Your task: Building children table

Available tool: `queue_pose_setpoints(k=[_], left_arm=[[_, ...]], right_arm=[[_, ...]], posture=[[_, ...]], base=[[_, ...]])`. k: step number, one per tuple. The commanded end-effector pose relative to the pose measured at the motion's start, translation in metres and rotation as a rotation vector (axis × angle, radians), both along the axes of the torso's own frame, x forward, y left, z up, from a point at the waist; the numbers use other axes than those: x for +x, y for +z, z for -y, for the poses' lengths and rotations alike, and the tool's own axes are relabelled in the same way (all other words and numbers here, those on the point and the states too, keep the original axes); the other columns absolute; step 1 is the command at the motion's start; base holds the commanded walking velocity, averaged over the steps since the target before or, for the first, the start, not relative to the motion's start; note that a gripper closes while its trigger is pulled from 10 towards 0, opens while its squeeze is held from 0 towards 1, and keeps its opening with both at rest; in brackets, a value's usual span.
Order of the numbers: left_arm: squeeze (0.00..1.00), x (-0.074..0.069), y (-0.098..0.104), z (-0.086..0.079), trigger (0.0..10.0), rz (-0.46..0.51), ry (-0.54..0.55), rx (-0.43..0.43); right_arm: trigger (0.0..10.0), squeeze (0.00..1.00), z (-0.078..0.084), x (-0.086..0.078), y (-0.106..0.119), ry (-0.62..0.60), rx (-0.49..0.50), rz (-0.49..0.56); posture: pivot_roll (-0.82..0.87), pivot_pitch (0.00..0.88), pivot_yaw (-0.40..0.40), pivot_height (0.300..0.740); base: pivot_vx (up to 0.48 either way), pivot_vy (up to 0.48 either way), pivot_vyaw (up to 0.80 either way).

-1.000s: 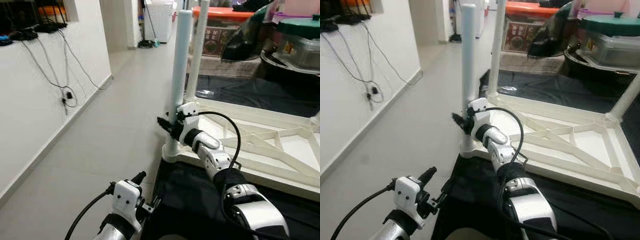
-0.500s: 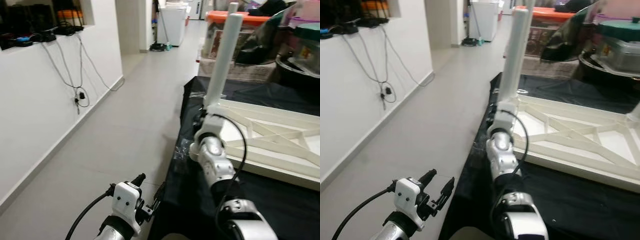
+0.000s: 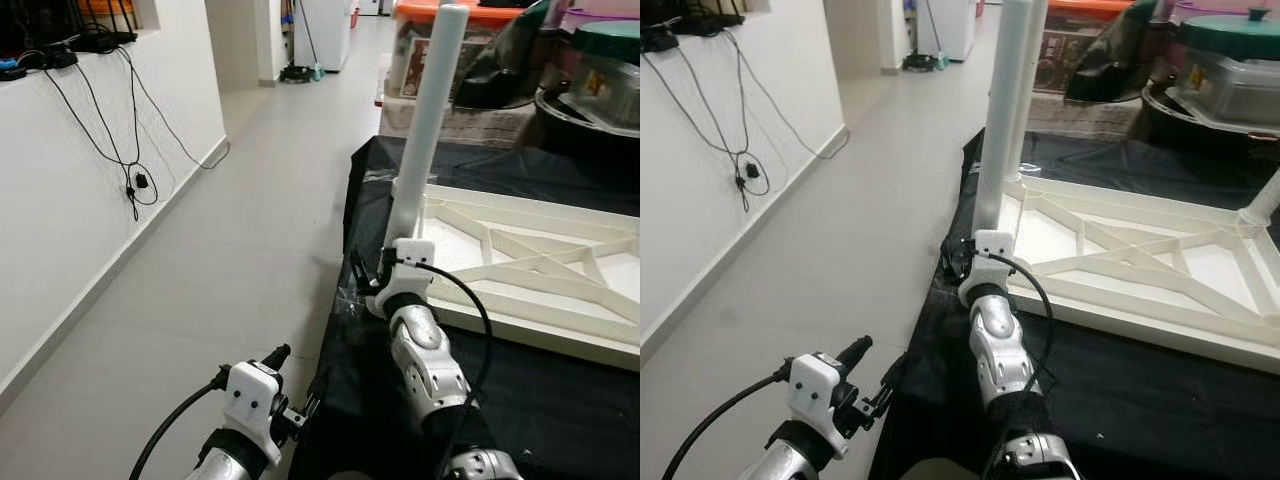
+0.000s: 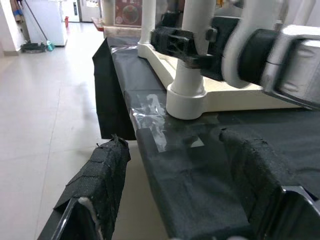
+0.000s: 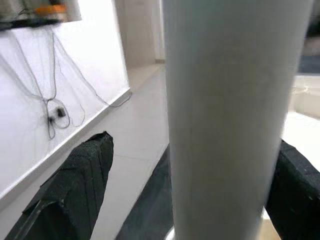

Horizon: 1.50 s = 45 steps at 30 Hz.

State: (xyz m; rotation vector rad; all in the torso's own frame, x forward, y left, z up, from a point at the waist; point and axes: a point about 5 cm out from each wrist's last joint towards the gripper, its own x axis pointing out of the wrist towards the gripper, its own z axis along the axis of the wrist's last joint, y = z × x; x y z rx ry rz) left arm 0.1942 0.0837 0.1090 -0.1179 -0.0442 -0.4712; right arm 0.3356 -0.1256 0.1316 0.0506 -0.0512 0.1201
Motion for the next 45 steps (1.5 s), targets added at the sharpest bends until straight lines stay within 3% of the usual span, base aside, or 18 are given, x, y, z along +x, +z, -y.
queue_pose_setpoints(k=[1,4,11,16,23,34,42,43,44,45], left_arm=[[0.0,0.0,-0.003,0.0,10.0,-0.025,0.002,-0.005],[0.0,0.0,-0.004,-0.001,10.0,-0.033,0.008,-0.002],[0.0,0.003,-0.006,-0.002,10.0,-0.056,0.022,0.017],[0.0,0.004,-0.007,-0.002,10.0,-0.054,0.019,0.021],[0.0,0.004,-0.007,-0.001,10.0,-0.054,0.02,0.02],[0.0,0.004,-0.007,-0.001,10.0,-0.061,0.018,0.02],[0.0,0.004,-0.007,0.0,10.0,-0.064,0.016,0.021],[0.0,0.004,-0.008,0.0,10.0,-0.064,0.016,0.022],[0.0,0.004,-0.008,0.0,10.0,-0.065,0.017,0.022],[0.0,0.004,-0.008,0.0,10.0,-0.066,0.017,0.022]], right_arm=[[10.0,0.0,-0.003,-0.006,-0.004,0.061,-0.009,-0.018],[10.0,0.0,0.001,-0.019,-0.014,0.138,-0.03,-0.033],[10.0,0.0,0.001,-0.025,-0.021,0.127,-0.07,-0.041],[10.0,0.0,-0.012,-0.021,-0.015,0.122,-0.064,-0.024],[10.0,0.0,-0.011,-0.007,-0.006,0.0,-0.091,-0.052],[10.0,0.0,-0.022,0.001,0.005,-0.023,-0.059,-0.043],[10.0,0.0,-0.027,0.009,0.01,-0.103,-0.093,-0.064],[4.1,0.0,-0.026,0.01,0.01,-0.135,-0.085,-0.071],[0.0,0.0,-0.025,0.01,0.01,-0.167,-0.077,-0.081],[0.0,0.0,-0.022,0.01,0.009,-0.206,-0.074,-0.094]], posture=[[0.03,0.0,-0.032,0.74],[0.03,0.0,-0.029,0.74],[0.03,0.0,-0.029,0.74],[0.03,0.0,-0.029,0.74],[0.03,0.0,-0.039,0.74],[0.03,0.0,-0.039,0.74],[0.04,0.0,-0.039,0.74],[0.04,0.0,-0.039,0.74],[0.04,0.0,-0.041,0.74],[0.04,0.0,-0.041,0.74]], base=[[0.0,0.0,0.0],[0.0,0.0,0.0],[0.0,0.0,0.0],[0.0,0.0,0.0],[0.0,0.0,0.0],[0.0,0.0,0.0],[0.0,0.0,0.0],[0.0,0.0,0.0],[0.0,0.0,0.0],[0.0,0.0,0.0]])
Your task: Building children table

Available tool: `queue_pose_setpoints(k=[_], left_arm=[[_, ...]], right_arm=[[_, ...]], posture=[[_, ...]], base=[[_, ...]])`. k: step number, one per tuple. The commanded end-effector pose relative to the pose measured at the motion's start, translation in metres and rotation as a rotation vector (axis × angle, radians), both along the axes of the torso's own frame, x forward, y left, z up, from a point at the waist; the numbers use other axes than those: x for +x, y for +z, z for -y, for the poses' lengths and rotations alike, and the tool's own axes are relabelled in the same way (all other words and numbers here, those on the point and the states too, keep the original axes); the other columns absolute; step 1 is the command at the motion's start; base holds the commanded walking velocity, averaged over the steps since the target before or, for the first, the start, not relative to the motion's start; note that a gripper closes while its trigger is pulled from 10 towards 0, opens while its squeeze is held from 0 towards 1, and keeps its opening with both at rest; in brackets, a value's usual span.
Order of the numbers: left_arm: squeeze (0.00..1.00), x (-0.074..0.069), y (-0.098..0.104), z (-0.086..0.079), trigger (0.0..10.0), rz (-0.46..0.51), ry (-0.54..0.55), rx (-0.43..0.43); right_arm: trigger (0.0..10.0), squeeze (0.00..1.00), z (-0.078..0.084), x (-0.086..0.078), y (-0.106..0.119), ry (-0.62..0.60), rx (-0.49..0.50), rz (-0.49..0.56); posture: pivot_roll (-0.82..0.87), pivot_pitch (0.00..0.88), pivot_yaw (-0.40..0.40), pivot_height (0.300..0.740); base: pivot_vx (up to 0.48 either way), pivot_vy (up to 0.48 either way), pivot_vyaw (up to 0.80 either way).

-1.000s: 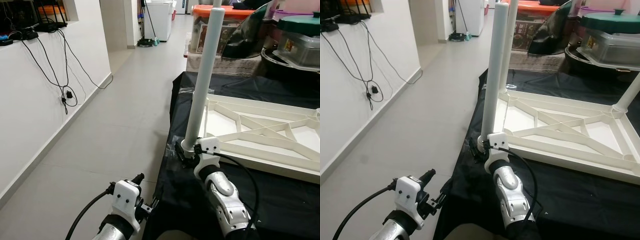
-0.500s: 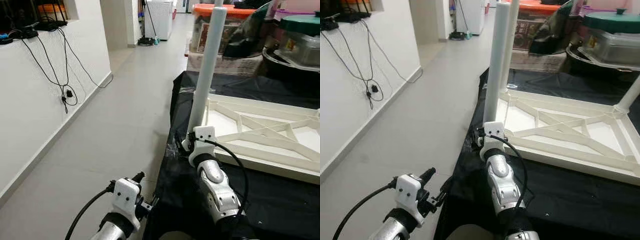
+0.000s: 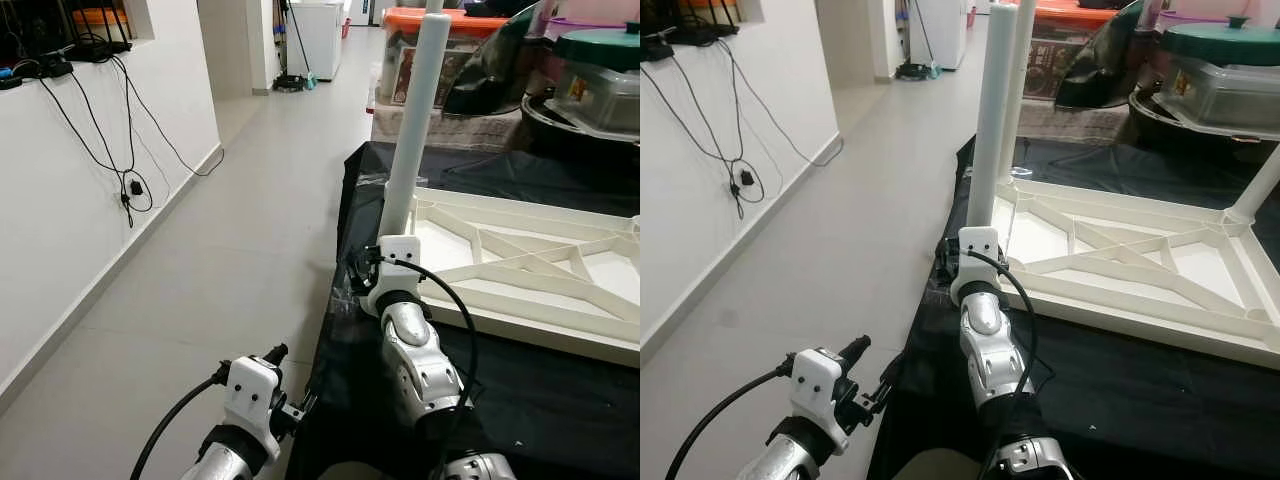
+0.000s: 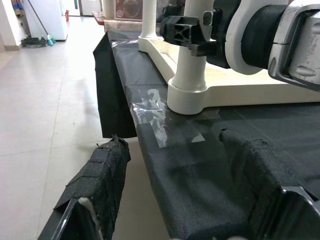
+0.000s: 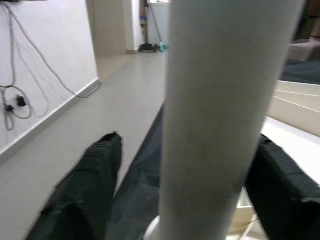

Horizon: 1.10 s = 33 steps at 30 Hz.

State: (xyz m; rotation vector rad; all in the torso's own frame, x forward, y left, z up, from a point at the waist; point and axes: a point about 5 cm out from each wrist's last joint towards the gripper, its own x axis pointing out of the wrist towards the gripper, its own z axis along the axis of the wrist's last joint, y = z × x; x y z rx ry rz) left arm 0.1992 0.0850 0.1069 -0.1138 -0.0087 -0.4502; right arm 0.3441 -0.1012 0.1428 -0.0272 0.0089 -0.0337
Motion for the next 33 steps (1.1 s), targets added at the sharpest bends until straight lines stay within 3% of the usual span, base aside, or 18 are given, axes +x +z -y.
queue_pose_setpoints(k=[1,5,17,18,19,20,26,28,33], left_arm=[[0.0,-0.001,-0.006,0.002,10.0,-0.031,-0.003,0.009],[0.0,-0.002,-0.006,0.002,10.0,-0.034,-0.003,0.008],[0.0,-0.003,-0.007,0.002,10.0,-0.039,-0.002,0.006],[0.0,-0.003,-0.007,0.001,10.0,-0.04,-0.002,0.006],[0.0,-0.003,-0.007,0.001,10.0,-0.042,-0.002,0.005],[0.0,-0.003,-0.007,0.001,10.0,-0.042,-0.004,0.005],[0.0,-0.002,-0.007,0.001,10.0,-0.043,-0.004,0.005],[0.0,-0.002,-0.007,0.001,10.0,-0.041,-0.001,0.007],[0.0,-0.001,-0.006,0.001,10.0,-0.04,0.001,0.006]], right_arm=[[0.0,0.0,0.002,0.001,-0.002,-0.053,0.004,-0.033],[0.0,0.0,0.009,-0.002,-0.007,-0.114,0.012,-0.063],[0.0,0.0,0.018,-0.004,-0.014,-0.137,0.011,-0.09],[4.0,0.0,0.016,-0.004,-0.011,-0.099,0.029,-0.073],[10.0,0.0,0.013,-0.004,-0.009,-0.062,0.055,-0.058],[10.0,1.0,0.009,-0.005,-0.007,-0.024,0.071,-0.046],[10.0,1.0,0.004,-0.004,-0.004,-0.015,0.077,-0.036],[10.0,0.0,0.0,0.0,0.0,-0.043,0.075,-0.04],[10.0,0.0,-0.004,0.006,0.003,-0.081,0.092,-0.045]], posture=[[0.04,0.0,-0.041,0.74],[0.04,0.0,-0.039,0.74],[0.04,0.0,-0.038,0.74],[0.03,0.0,-0.034,0.74],[0.03,0.0,-0.028,0.74],[0.03,0.0,-0.028,0.74],[0.04,0.0,-0.03,0.74],[0.04,0.0,-0.035,0.74],[0.04,0.0,-0.034,0.74]], base=[[0.0,0.0,0.0],[0.0,0.0,0.0],[0.0,0.0,0.0],[0.0,0.0,0.0],[0.0,0.0,0.0],[0.0,0.0,0.0],[0.0,0.0,0.0],[0.0,0.0,0.0],[0.0,0.0,0.0]])
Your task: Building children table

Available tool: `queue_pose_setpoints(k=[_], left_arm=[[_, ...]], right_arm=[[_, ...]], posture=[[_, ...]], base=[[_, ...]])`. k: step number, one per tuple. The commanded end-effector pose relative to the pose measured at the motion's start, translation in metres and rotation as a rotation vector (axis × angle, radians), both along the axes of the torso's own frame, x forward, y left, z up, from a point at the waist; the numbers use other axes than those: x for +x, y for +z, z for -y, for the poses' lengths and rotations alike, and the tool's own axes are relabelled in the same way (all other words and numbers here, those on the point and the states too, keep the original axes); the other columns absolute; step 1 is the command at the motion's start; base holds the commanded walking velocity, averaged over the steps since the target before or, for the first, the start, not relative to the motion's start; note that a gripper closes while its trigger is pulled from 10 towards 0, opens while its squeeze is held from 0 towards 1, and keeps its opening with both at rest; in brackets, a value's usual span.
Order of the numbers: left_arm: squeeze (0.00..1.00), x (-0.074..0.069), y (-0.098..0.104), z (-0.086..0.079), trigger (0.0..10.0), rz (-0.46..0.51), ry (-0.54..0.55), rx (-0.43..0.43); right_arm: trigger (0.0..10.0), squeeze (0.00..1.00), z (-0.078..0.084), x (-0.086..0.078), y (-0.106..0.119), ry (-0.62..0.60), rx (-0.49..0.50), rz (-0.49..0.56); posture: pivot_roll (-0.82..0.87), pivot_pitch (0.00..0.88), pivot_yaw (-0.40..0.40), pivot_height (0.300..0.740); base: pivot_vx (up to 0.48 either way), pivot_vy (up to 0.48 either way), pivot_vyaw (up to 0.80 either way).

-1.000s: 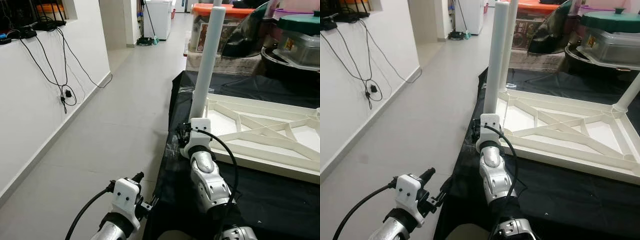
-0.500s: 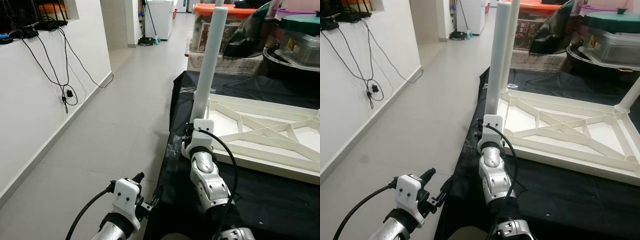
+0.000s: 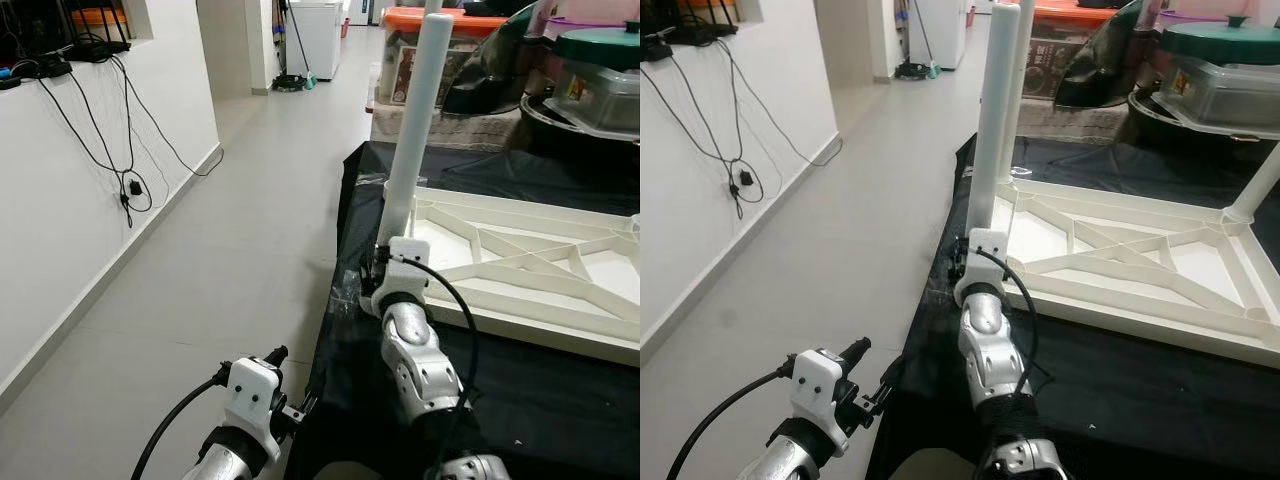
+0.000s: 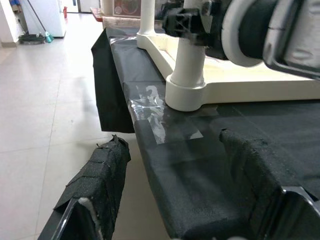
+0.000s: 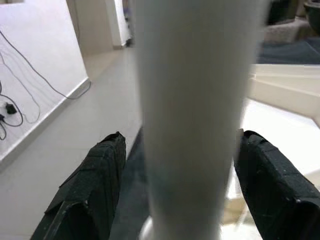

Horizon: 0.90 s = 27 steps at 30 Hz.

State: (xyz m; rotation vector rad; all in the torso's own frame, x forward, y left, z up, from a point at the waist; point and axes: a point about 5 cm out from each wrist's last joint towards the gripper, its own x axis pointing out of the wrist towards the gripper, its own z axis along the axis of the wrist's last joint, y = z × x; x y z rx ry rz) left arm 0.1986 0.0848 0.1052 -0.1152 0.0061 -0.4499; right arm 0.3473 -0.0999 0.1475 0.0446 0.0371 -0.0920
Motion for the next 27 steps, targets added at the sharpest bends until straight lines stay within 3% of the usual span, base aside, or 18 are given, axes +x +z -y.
queue_pose_setpoints(k=[1,11,15,27], left_arm=[[0.0,-0.001,-0.004,0.001,10.0,-0.025,0.001,0.004],[0.0,-0.001,-0.004,0.001,10.0,-0.026,0.004,0.001],[0.0,-0.001,-0.004,0.001,10.0,-0.026,0.004,0.0],[0.0,0.0,-0.003,0.002,10.0,-0.024,0.002,0.003]], right_arm=[[10.0,0.0,-0.003,0.002,-0.001,-0.022,0.02,-0.019],[10.0,0.0,-0.003,0.005,0.001,-0.133,0.005,-0.02],[10.0,0.0,-0.008,0.007,0.002,-0.162,0.046,-0.031],[10.0,0.0,-0.043,0.012,0.014,-0.225,0.167,-0.069]], posture=[[0.04,0.0,-0.034,0.74],[0.04,0.0,-0.035,0.74],[0.04,0.0,-0.039,0.74],[0.04,0.0,-0.041,0.74]], base=[[0.0,0.0,0.0],[0.0,0.0,0.0],[0.0,0.0,0.0],[0.0,0.0,0.0]])
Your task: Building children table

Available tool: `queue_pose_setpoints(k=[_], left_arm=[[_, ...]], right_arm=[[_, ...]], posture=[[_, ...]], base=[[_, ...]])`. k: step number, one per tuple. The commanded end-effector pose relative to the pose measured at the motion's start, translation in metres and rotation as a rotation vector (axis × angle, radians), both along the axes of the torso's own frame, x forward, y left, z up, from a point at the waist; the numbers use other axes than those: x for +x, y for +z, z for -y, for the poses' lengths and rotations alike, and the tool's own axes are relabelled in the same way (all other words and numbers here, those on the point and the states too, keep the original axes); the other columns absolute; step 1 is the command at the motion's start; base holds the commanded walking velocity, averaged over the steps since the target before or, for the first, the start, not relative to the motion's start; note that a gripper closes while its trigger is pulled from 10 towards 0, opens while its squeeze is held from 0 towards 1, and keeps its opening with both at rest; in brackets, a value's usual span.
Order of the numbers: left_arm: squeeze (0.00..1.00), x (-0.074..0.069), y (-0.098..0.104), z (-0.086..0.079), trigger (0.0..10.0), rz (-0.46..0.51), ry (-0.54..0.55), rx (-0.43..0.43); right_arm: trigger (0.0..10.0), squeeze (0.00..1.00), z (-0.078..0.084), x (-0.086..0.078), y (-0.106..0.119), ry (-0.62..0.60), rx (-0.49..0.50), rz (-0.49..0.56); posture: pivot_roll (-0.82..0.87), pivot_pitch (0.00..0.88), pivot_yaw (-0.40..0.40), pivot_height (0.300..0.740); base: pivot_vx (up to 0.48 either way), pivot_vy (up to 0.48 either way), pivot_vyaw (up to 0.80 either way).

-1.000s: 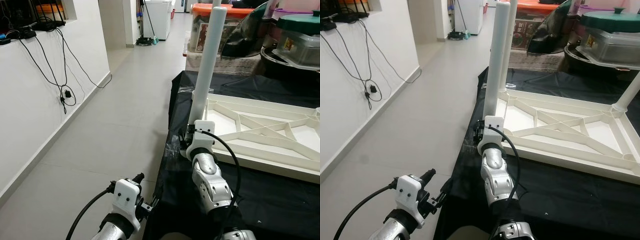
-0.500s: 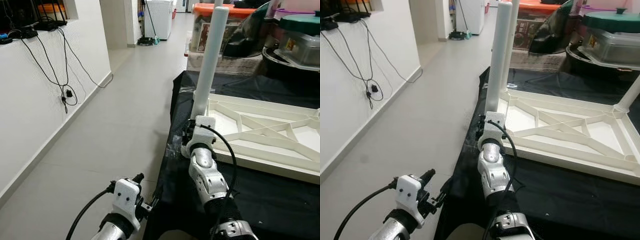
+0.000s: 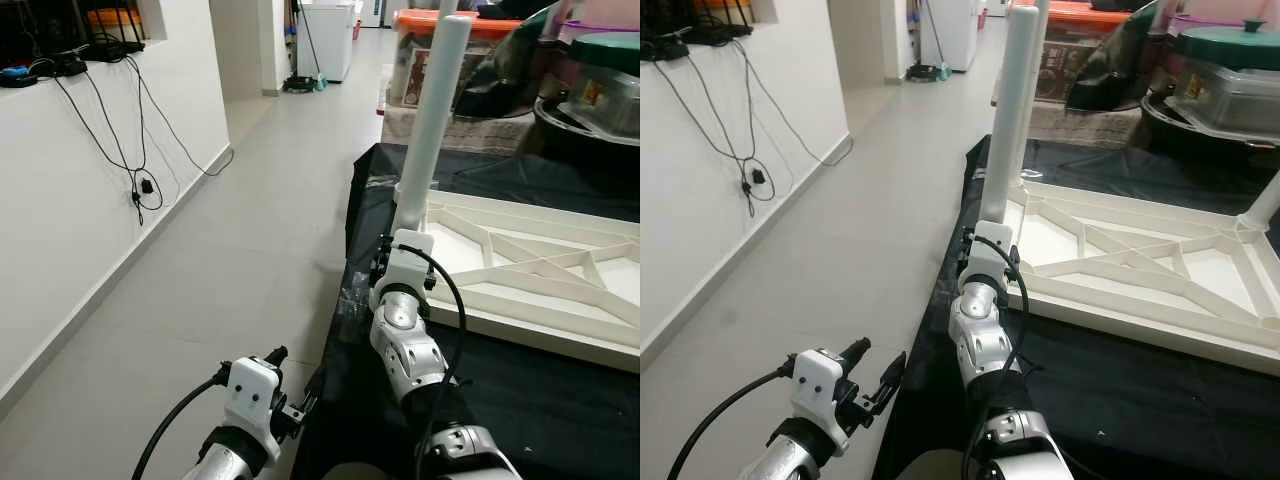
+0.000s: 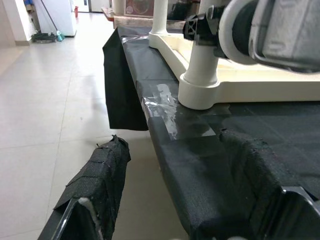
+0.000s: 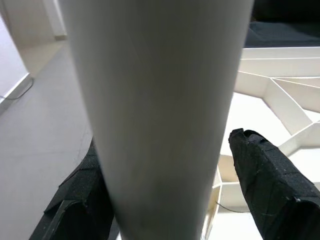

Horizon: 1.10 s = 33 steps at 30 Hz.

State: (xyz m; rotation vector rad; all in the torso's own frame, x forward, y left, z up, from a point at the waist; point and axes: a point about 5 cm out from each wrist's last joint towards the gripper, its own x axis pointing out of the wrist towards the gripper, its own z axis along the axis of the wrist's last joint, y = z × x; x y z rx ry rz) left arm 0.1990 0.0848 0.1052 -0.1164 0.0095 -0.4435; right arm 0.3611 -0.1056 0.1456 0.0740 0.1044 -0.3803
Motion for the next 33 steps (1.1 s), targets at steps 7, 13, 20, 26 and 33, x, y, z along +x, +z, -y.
queue_pose_setpoints(k=[7,13,20,26,33], left_arm=[[0.0,-0.001,-0.003,0.003,10.0,-0.022,-0.005,0.002],[0.0,-0.001,-0.003,0.003,10.0,-0.024,-0.004,-0.001],[0.0,-0.001,-0.003,0.003,10.0,-0.026,-0.003,-0.001],[0.0,-0.002,-0.004,0.002,10.0,-0.029,-0.003,-0.002],[0.0,-0.002,-0.005,0.001,10.0,-0.033,-0.006,-0.006]], right_arm=[[10.0,0.0,-0.057,0.002,0.023,0.07,0.158,0.051],[0.0,0.0,-0.055,0.003,0.024,0.062,0.162,0.056],[0.0,0.0,-0.052,0.004,0.021,0.029,0.159,0.048],[0.0,0.0,-0.011,0.006,0.019,0.006,0.157,0.071],[0.0,0.0,0.034,0.003,0.014,0.159,0.166,0.12]], posture=[[0.06,0.0,-0.049,0.74],[0.05,0.0,-0.049,0.74],[0.05,0.0,-0.051,0.74],[0.04,0.0,-0.037,0.74],[0.02,0.0,-0.022,0.74]], base=[[0.0,0.0,0.0],[0.0,0.0,0.0],[0.0,0.0,0.0],[0.0,0.0,0.0],[0.0,0.0,0.0]])
